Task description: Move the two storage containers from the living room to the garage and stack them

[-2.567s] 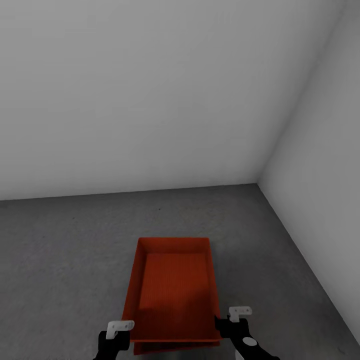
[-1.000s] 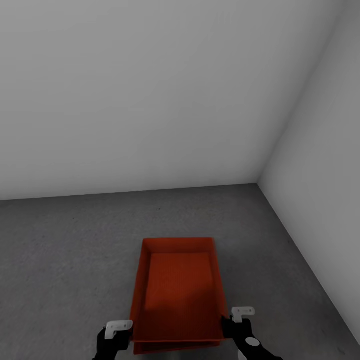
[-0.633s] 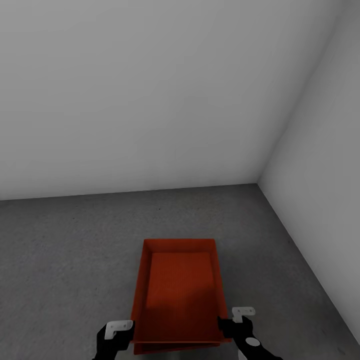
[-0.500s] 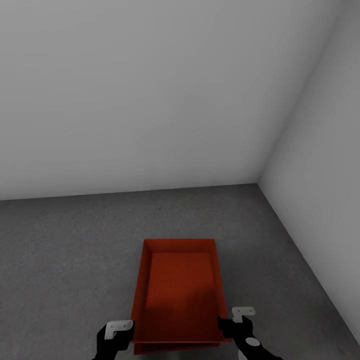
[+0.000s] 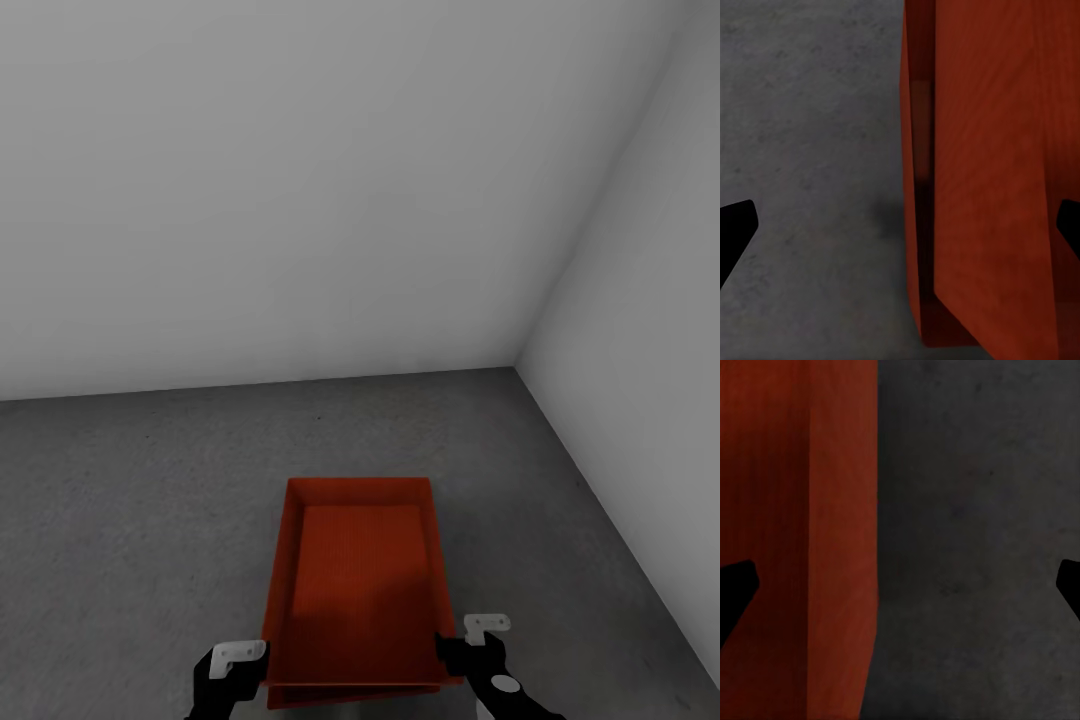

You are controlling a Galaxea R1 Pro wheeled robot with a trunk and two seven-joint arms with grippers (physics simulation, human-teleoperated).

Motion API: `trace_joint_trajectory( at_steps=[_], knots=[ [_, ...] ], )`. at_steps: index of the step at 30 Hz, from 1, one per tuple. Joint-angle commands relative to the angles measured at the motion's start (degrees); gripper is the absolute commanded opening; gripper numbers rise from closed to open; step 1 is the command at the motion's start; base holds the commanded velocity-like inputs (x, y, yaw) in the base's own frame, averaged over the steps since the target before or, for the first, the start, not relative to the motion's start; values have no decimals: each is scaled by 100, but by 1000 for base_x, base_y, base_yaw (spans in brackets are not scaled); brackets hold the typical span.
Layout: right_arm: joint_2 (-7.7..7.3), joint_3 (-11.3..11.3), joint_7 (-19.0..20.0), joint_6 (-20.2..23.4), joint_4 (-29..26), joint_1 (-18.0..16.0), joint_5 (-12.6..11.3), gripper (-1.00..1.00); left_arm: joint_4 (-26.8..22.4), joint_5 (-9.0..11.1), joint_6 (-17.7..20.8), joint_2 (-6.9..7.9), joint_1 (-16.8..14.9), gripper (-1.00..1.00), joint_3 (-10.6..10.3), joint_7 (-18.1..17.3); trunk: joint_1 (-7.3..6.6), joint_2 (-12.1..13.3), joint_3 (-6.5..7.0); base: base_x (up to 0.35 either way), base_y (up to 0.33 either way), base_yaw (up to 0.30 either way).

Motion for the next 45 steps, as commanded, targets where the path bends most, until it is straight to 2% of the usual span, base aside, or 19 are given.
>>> trace_joint_trajectory(
  at_steps=[1,45],
  knots=[
    [1,17,-29,-15,6,-3,5,100,4,2,-18,-4,-3,100,19,-5,0,-2,-3,0,0,0],
    [1,19,-29,-25,6,-2,5,100,11,2,-27,4,-3,100,19,-5,0,-2,-3,0,0,0]
  ],
)
